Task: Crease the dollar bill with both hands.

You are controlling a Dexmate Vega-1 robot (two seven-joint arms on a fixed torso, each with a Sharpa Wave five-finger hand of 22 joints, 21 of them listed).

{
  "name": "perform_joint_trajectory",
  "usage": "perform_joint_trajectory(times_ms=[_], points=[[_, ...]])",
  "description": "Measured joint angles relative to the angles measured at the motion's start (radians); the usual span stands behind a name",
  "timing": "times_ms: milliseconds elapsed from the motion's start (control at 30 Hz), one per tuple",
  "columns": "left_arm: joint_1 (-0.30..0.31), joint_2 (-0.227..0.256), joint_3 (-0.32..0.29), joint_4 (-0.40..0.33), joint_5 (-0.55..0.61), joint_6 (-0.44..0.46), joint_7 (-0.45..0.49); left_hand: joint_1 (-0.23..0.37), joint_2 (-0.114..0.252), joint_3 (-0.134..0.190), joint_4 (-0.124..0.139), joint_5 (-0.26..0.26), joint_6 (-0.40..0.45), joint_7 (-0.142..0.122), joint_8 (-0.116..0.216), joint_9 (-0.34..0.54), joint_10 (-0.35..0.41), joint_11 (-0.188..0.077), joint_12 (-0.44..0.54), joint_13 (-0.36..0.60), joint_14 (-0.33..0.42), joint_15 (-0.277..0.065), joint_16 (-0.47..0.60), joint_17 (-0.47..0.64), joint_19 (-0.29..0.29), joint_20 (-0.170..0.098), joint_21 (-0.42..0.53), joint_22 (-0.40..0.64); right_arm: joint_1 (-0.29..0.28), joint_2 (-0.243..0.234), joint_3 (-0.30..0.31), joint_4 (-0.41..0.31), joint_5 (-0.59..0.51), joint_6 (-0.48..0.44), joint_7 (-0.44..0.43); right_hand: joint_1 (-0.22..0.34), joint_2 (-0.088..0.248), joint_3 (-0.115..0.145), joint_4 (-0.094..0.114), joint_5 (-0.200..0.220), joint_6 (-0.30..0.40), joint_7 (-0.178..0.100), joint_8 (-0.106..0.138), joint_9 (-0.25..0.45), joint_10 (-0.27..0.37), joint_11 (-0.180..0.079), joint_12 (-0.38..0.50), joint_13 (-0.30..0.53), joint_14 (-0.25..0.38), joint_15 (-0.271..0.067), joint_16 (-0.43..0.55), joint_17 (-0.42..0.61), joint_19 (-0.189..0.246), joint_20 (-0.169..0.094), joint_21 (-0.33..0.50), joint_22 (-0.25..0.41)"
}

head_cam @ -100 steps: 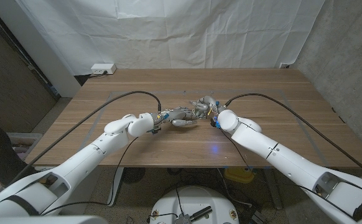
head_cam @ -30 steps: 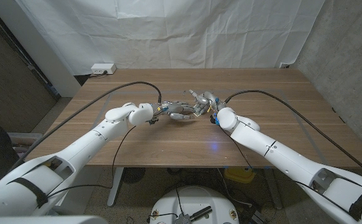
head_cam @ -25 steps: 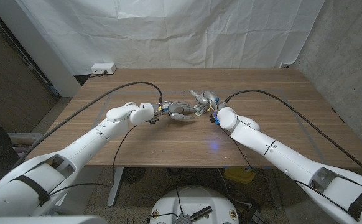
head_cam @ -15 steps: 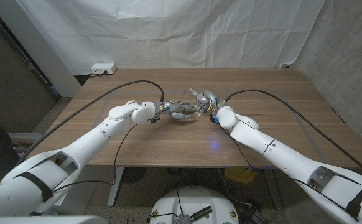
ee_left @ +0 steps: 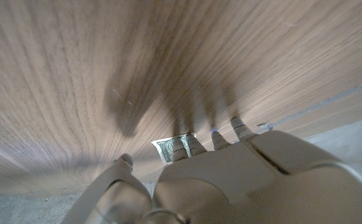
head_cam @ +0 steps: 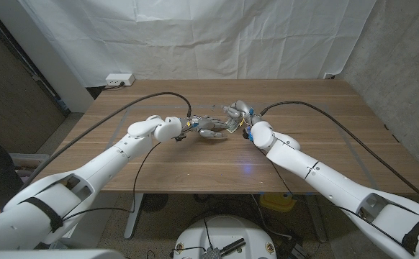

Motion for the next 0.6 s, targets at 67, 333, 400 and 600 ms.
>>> perform_joint_trajectory(times_ms=[67,333,400,600], points=[[0.0,0.0,0.0,0.0,0.0,0.0,0.0,0.0,0.0,-0.003,-0.003,0.0,0.0,0.0,0.003,0.0,0.0,0.0,0.0,0.0,0.0,0.0,0.0,0.0,0.0,0.0,0.0,0.0,0.0,0.0,0.0,0.0,-0.014,-0.01,-0.003,0.011,0.002,0.027,-0.009,0.0,0.014,0.001,0.004,0.0,0.005,-0.005,0.0,0.0,-0.007,-0.007,-0.003,-0.003,-0.01,-0.011,-0.007,0.0],[0.0,-0.002,0.002,-0.001,0.0,0.0,0.0,0.0,0.0,-0.007,-0.002,0.0,-0.001,0.002,0.003,0.0,0.005,-0.005,0.0,0.0,0.0,0.0,0.0,0.0,0.0,0.0,0.0,0.0,0.008,-0.006,-0.018,-0.021,-0.037,-0.034,0.011,0.043,0.001,0.136,-0.017,0.029,0.009,0.029,-0.012,0.0,0.005,0.006,-0.029,-0.013,-0.051,0.015,-0.022,-0.032,-0.018,-0.035,-0.022,0.0],[0.0,-0.002,0.002,-0.001,0.0,-0.001,0.0,0.0,0.0,-0.01,-0.004,0.0,-0.001,0.002,0.003,0.0,0.006,-0.005,0.0,0.0,0.0,0.0,0.0,0.0,0.0,0.0,0.0,0.0,0.017,-0.006,-0.022,-0.02,-0.039,-0.04,0.026,0.049,-0.005,0.165,-0.018,0.039,0.002,0.036,-0.021,0.0,-0.013,0.012,-0.047,-0.017,-0.076,0.024,-0.03,-0.042,-0.034,-0.03,-0.027,0.0],[0.002,-0.002,0.002,-0.005,0.0,-0.001,0.0,0.0,0.0,-0.017,-0.002,0.007,-0.001,0.002,0.003,0.0,0.006,-0.005,0.0,0.0,0.0,0.0,0.0,0.0,0.0,0.0,0.0,0.0,0.017,-0.006,-0.022,-0.02,-0.039,-0.041,0.063,-0.031,-0.026,0.173,0.035,0.036,-0.027,0.054,-0.044,-0.004,-0.057,0.029,-0.099,-0.03,-0.125,0.046,-0.038,-0.065,-0.081,-0.012,-0.057,0.0]])
